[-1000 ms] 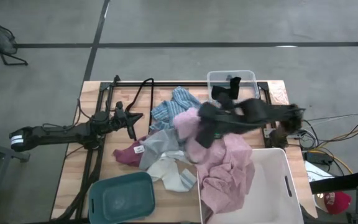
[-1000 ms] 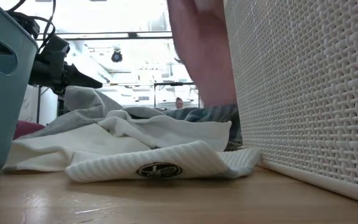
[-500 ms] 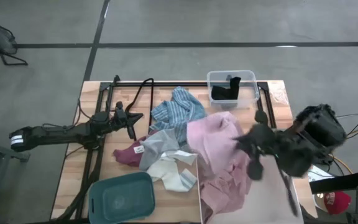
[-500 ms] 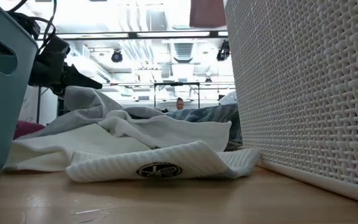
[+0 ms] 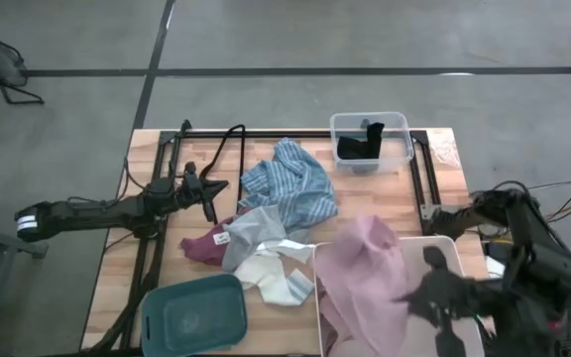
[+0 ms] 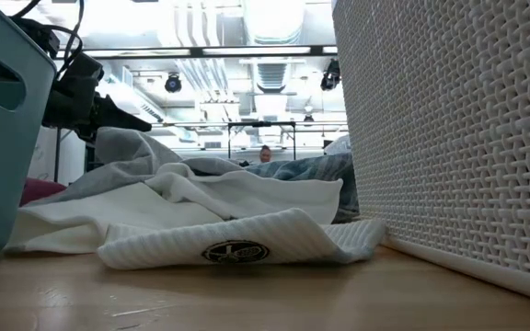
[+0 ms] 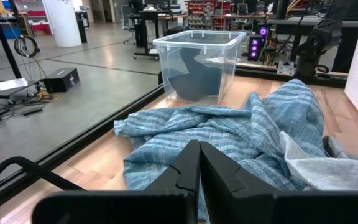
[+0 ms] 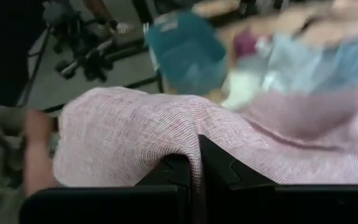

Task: Pick & Place Cloths
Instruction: Put the light pink shirt into the white bin

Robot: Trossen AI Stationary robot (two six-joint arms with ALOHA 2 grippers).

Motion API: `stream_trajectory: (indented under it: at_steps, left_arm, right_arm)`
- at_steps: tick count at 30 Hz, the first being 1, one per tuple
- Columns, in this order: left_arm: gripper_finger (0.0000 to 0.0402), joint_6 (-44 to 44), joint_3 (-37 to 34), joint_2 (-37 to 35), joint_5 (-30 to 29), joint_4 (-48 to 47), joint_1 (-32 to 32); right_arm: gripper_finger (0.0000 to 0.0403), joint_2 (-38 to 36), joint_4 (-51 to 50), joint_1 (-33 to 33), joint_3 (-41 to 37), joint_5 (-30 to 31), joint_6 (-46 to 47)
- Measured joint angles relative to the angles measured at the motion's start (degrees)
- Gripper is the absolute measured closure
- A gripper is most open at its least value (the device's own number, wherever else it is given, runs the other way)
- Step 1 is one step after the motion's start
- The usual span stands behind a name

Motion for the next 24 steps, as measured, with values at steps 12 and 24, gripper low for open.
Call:
stream_trajectory:
  at_steps: [12,24]
  left_arm:
    - [0.0388,-0.02,0.00,-0.02,0.00,-0.49,0.01]
    - [0.0388,-0.02,0.00,-0.02,0.00,-0.61,0.01]
  right_arm:
    - [0.0393,9.40,-3.37,0.73,-3.31,-12.29,22.32]
    - [0.0363,6.80,-3.40,-10.81,-18.39,-18.65,7.68]
